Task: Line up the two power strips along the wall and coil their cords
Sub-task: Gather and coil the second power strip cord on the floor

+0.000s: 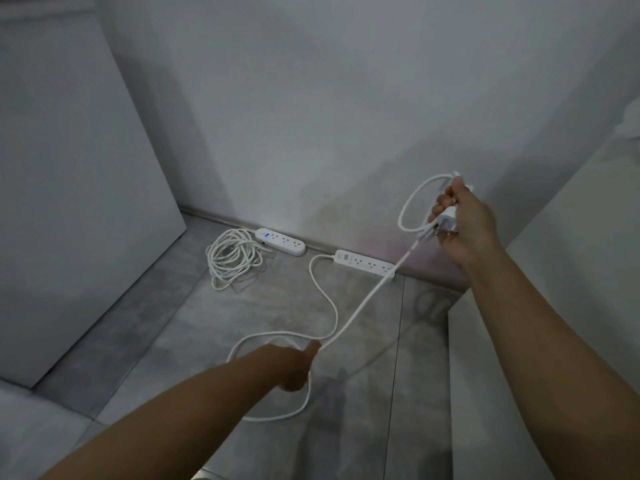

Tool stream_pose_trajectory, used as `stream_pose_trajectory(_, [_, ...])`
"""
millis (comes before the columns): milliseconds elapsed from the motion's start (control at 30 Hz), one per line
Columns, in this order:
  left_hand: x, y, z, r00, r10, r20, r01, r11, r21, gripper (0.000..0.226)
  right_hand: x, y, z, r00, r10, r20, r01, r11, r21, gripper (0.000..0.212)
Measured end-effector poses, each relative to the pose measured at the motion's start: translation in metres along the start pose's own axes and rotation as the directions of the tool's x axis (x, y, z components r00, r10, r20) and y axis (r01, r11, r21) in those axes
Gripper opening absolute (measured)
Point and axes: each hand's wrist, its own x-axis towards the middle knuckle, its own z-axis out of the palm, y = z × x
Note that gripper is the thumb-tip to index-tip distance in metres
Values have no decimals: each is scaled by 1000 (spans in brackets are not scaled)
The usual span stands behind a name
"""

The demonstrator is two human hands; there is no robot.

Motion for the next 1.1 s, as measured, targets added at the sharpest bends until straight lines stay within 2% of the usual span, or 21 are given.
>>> stream_pose_trajectory(67, [-12,10,-13,994,75,-74,-75,997,11,52,6,3,-10,998,-42,-50,34,988,-149,30])
stream_pose_trajectory(133, [-25,21,-37,941,209,-266,-187,977,104,43,9,15,-17,989,-126,-76,82,899,-431,34])
stream_pose_trajectory(233, [-36,35,-67,732,418,-538,-286,905,315,36,2,34,-13,991,-135,-1,100,740,-665,44])
stream_pose_trajectory(300, [-38,42,-82,559,482,-675,-315,876,365,33,-6,39,-9,999,-15,50,47,669,-742,56])
stream_pose_trajectory(400, [-40,38,-107,353,441,-825,-313,887,340,30,-13,44,-10,974,207,91,-49,587,-808,68])
stream_pose_trajectory(533, [-46,15,-117,161,382,-910,-309,895,321,34,-18,52,-5,912,362,193,-66,594,-802,68])
stream_pose_trajectory(600, [-50,11,-121,91,372,-924,-279,900,335,31,-22,58,1,873,422,243,-51,574,-817,68])
stream_pose_trajectory(667, [-49,9,-126,110,324,-940,-275,919,284,32,-28,63,7,852,447,271,-35,565,-824,75])
stream_pose_trajectory(733, [-42,5,-130,173,231,-957,-316,934,168,36,-32,66,14,845,459,274,-52,582,-812,77])
stream_pose_trajectory(900, [-27,-10,-135,172,56,-983,-506,861,-40,34,-35,71,17,726,597,342,-187,650,-737,71])
stream_pose_trajectory(967, [-25,-14,-137,198,-27,-980,-556,820,-135,31,-41,71,17,678,636,370,-227,659,-718,52])
stream_pose_trajectory(1067, [-20,-19,-135,289,-78,-954,-540,810,-230,29,-48,69,22,594,668,447,-233,675,-700,13])
stream_pose_trajectory(1100, [-18,-20,-134,318,-94,-943,-525,811,-258,29,-50,69,23,574,679,458,-242,675,-697,11])
